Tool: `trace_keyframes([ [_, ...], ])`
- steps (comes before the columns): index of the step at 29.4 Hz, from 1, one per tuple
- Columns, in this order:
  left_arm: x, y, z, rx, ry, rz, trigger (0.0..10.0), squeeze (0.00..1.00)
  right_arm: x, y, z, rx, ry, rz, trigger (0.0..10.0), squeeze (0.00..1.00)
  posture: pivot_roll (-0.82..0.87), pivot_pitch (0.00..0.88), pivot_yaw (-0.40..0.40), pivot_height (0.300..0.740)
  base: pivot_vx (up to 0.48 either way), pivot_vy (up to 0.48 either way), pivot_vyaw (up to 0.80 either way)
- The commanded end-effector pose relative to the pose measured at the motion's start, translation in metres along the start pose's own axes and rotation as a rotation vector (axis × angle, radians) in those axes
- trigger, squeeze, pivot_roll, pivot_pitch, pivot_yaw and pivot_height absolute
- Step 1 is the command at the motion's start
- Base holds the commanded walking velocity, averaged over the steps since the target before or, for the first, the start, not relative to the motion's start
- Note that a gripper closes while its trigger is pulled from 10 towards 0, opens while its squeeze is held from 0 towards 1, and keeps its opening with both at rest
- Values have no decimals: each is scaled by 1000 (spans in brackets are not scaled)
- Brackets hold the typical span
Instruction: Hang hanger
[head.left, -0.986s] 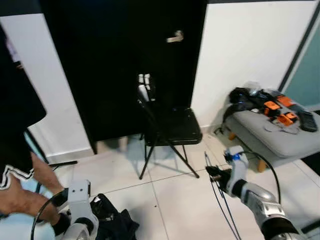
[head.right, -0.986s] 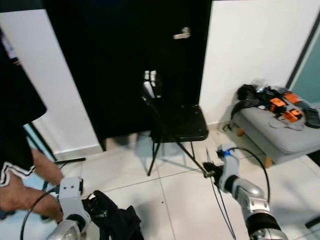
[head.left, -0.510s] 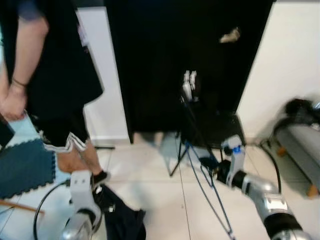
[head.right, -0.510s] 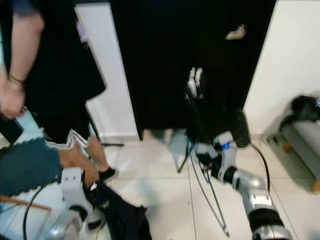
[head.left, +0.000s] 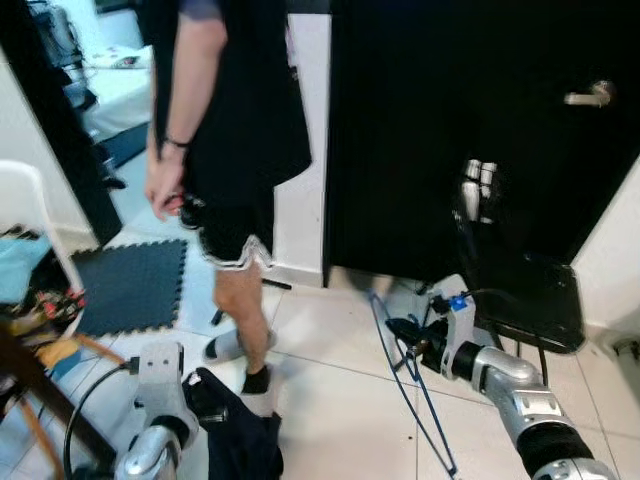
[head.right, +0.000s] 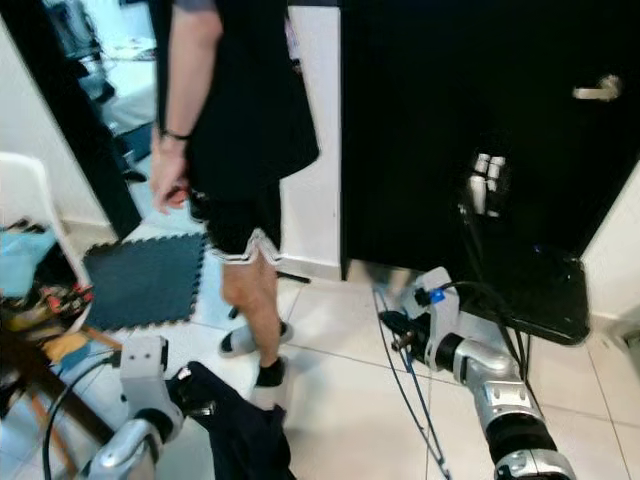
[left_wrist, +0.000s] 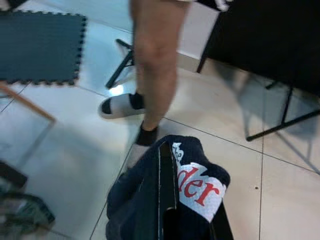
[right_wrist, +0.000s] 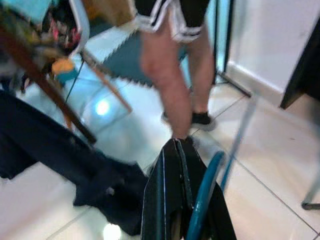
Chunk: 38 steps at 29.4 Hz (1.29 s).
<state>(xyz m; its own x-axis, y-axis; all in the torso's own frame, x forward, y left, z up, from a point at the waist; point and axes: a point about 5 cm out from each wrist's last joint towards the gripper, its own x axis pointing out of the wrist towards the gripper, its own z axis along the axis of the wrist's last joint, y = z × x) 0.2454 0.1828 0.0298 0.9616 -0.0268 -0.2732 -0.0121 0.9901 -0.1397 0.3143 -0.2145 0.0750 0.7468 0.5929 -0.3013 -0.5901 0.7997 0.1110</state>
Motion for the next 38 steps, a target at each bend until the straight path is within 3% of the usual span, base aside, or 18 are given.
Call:
trace_keyframes([
  [1,2,0,5,-5,-32,22,10000,0,1,-2,4,-17,7,1,10000,0,-77,0,-32,740,0,0,800],
  [19,7,8,14,17,-50,29,10000,0,15,9,15,-15,-67,28,10000,0,-70,0,-7,740,0,0,800],
  [26,6,13,19,29,-66,53,10000,0,23,18,36,-44,-138,88,10000,0,-32,0,-8,740,0,0,800],
  [29,1,20,20,37,-70,83,10000,0,35,35,62,-104,-208,176,10000,0,-9,0,-9,740,0,0,800],
  [38,-2,22,28,44,-109,118,10000,0,41,64,100,-175,-312,337,10000,0,5,0,-20,740,0,0,800],
])
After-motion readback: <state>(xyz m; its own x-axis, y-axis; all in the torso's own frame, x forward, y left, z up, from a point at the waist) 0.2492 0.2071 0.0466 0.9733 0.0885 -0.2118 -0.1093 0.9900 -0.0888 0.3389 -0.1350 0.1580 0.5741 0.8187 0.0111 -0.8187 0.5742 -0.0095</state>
